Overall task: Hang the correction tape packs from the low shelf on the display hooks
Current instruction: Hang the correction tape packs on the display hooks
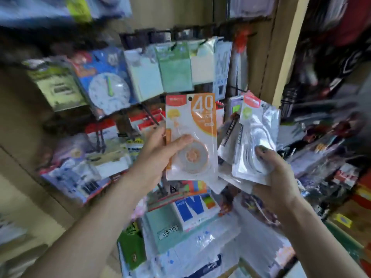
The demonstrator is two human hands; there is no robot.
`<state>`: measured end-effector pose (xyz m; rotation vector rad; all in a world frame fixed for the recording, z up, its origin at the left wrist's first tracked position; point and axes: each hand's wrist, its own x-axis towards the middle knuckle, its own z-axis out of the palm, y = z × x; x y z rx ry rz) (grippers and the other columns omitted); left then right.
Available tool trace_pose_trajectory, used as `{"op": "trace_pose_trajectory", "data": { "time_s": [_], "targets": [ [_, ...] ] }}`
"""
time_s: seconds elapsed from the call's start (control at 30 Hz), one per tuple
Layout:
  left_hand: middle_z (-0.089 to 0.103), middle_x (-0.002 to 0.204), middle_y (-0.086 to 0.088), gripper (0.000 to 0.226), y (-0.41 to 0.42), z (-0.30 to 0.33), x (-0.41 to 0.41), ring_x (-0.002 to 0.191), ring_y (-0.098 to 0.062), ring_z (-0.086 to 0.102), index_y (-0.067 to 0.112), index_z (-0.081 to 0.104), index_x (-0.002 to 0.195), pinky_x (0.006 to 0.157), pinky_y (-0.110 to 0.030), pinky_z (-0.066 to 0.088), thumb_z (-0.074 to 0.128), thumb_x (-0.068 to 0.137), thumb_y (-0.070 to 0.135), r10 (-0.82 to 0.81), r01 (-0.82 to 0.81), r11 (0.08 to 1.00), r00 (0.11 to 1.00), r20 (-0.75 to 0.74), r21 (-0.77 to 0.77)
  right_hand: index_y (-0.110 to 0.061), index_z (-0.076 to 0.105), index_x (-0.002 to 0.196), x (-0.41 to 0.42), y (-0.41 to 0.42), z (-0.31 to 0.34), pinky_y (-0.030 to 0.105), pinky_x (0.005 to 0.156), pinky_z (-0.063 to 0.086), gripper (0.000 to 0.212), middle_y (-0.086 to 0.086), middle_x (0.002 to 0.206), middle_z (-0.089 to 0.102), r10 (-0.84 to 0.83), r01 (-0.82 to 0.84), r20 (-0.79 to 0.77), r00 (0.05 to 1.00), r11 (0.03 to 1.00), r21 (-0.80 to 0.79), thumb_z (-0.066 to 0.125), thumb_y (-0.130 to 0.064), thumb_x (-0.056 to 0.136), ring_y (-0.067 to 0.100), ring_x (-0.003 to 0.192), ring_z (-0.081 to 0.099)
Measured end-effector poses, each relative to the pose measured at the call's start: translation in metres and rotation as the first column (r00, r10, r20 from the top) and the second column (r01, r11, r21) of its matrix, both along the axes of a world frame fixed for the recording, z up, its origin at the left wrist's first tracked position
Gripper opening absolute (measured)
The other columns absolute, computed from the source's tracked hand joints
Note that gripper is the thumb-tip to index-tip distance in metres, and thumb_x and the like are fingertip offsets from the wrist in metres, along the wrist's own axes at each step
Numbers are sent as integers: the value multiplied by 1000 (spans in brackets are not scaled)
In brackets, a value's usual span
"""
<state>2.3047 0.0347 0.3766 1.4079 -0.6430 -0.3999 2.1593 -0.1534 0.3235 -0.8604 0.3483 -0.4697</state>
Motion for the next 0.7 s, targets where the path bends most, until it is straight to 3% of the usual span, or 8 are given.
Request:
{"op": "trace_pose_trajectory", "data": {
  "time_s": [0.07, 0.13, 0.2, 0.37, 0.47, 0.57, 0.63, 0.7],
  "targets": [
    [80, 103, 10, 35, 7, 36, -4, 99, -10, 75, 29, 67, 110, 89, -32, 58, 76, 77, 24, 69, -67, 997, 996, 58, -39, -17, 76, 101, -2, -1, 32, 65, 105, 48, 40, 16, 132, 68, -2, 6, 71, 998, 998, -56, 84, -33, 65, 39, 123, 65],
    [78, 110, 11, 35, 14, 67, -7, 110, -14, 72, 32, 67, 111, 101, -41, 55, 81, 79, 30, 124, -116, 991, 984, 130, -68, -20, 77, 81, -4, 0, 67, 50, 95, 56, 10, 7, 104, 75, 36, -13, 185, 982, 992, -122, 69, -25, 81, 28, 101, 73],
    [76, 112, 15, 28, 20, 94, -10, 113, -14, 70, 34, 67, 113, 104, -44, 52, 78, 88, 29, 175, -160, 983, 967, 184, -96, -23, 75, 63, -7, 3, 98, 41, 84, 56, 21, -2, 78, 73, 93, -37, 307, 947, 982, -183, 61, -21, 79, 18, 74, 73],
    [73, 127, 6, 37, 34, 155, -15, 122, -17, 67, 26, 65, 130, 111, -49, 48, 74, 94, 27, 262, -207, 955, 923, 281, -211, -21, 77, 71, -3, 2, 158, 37, 81, 55, 7, 0, 81, 70, 252, -91, 403, 880, 921, -378, 82, -25, 68, 19, 79, 68],
    [74, 126, 5, 43, 40, 186, -14, 121, -18, 68, 26, 66, 129, 111, -51, 48, 74, 88, 34, 294, -230, 949, 893, 341, -216, -19, 64, 74, 3, 1, 191, 42, 93, 32, 53, 8, 94, 48, 206, -51, 386, 899, 925, -376, 99, -40, 40, 27, 93, 43],
    [77, 119, 6, 28, 43, 211, -10, 112, -16, 73, 28, 66, 122, 105, -49, 54, 72, 95, 29, 321, -257, 941, 882, 344, -220, -17, 70, 71, 9, 1, 217, 40, 88, 39, 14, 7, 87, 57, 203, -46, 390, 898, 926, -376, 82, -22, 75, 25, 86, 55],
    [77, 117, 5, 23, 42, 223, -6, 108, -16, 74, 28, 66, 121, 99, -48, 58, 69, 98, 27, 333, -270, 937, 881, 335, -223, -19, 76, 60, 17, -8, 231, 35, 75, 48, 40, -3, 71, 66, 171, -2, 373, 912, 911, -413, 59, -11, 95, 14, 67, 66],
    [78, 116, 3, 25, 40, 235, -1, 107, -17, 75, 25, 66, 122, 96, -45, 60, 69, 98, 25, 333, -268, 937, 880, 340, -226, -21, 76, 60, 21, -12, 243, 34, 75, 50, 43, -6, 67, 68, 209, -13, 365, 907, 881, -472, 55, -10, 96, 10, 66, 67]
  ]
}}
